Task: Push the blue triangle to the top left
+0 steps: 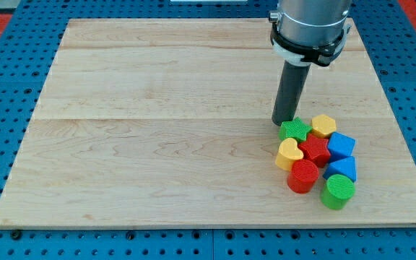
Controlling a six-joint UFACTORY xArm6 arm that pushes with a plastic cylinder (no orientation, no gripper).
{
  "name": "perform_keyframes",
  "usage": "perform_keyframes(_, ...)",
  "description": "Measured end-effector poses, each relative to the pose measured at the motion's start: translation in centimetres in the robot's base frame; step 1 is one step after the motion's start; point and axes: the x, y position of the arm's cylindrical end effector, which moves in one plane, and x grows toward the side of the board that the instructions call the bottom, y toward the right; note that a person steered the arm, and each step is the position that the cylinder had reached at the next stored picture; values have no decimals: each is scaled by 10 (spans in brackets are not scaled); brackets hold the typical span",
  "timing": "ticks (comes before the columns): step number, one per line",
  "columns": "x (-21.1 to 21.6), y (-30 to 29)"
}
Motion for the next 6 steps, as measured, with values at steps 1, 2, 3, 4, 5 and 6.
perform_keyframes(1, 0, 0)
perform_keyframes(2, 0, 0)
perform_keyframes(3, -29, 0)
perform_keyframes(4, -60, 47)
perform_keyframes(5, -64, 141)
perform_keyframes(6, 7, 175)
